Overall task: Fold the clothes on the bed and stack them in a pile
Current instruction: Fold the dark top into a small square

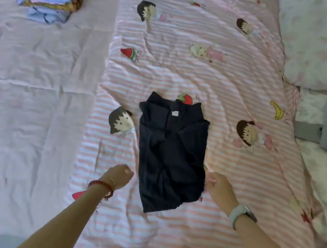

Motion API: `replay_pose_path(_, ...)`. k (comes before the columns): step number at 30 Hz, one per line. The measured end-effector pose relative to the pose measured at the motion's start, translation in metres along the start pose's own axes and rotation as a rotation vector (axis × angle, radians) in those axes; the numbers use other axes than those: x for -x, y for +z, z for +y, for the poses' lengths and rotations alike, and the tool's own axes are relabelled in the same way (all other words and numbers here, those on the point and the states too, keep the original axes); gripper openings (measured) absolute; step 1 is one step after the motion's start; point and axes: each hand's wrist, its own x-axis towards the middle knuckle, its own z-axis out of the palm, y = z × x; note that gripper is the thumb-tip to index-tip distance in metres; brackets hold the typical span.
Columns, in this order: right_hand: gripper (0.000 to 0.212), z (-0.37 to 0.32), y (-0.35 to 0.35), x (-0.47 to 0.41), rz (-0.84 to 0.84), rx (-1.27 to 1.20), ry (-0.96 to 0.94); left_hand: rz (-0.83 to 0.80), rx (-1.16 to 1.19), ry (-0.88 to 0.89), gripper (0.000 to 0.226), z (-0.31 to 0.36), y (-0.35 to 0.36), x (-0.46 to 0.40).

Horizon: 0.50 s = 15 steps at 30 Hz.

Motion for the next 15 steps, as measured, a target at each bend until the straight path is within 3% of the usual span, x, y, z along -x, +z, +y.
replay_pose_path(3,0.032,-0.009,0.007,-0.023,0.12,0.015,-0.028,0.24,0.092,0.057,0.034,0.014,-0.005,-0.048)
replay_pose_path(6,0.053,-0.031,0.016,-0.061,0.289,0.154,-0.147,0.46,-0.016,0.19,0.055,0.038,-0.001,-0.094)
replay_pose_path(8,0.071,-0.049,0.028,-0.084,0.291,0.371,-0.194,0.453,-0.186,0.221,0.067,0.051,0.01,-0.122)
replay_pose_path(10,0.077,-0.056,0.043,-0.101,0.222,0.541,-0.215,0.42,-0.226,0.194,0.067,0.055,0.021,-0.14)
replay_pose_path(12,0.062,-0.05,0.051,-0.113,0.228,0.546,-0.228,0.55,0.039,0.215,0.043,0.053,0.025,-0.151)
replay_pose_path(15,0.027,-0.033,0.045,-0.12,0.448,0.158,-0.256,0.749,0.706,0.101,0.017,0.03,0.014,-0.151)
